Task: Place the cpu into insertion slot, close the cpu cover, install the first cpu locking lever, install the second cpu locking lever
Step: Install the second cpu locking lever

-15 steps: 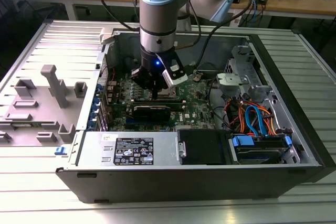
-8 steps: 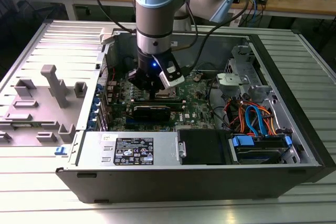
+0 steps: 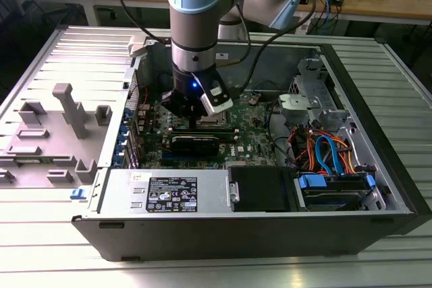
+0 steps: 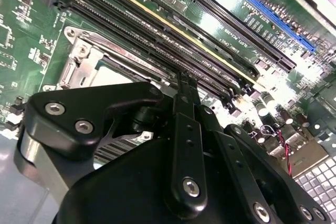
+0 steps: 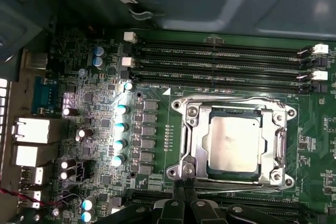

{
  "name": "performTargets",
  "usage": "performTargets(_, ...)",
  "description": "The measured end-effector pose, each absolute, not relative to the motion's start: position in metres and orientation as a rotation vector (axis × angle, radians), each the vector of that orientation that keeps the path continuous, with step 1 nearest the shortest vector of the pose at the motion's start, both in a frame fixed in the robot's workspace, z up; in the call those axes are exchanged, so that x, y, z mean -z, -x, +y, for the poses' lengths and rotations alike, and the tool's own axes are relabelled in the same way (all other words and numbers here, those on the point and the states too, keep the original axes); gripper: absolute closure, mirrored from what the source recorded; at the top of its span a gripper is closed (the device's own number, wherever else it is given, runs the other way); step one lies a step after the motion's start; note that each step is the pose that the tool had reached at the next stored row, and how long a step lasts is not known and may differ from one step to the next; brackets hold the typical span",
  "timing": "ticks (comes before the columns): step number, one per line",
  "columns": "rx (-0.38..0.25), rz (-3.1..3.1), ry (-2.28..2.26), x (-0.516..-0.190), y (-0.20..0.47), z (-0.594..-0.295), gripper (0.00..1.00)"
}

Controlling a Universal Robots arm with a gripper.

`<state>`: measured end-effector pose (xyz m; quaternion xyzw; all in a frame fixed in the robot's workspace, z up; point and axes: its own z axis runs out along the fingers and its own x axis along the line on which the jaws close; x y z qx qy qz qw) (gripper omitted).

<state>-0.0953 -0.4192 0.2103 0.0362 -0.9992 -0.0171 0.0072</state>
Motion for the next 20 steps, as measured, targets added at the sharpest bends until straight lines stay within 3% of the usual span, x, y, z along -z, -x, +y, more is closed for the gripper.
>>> performTargets(20, 0.123, -3.123, -0.131, -0.2079, 0.0994, -0.4192, 0.89)
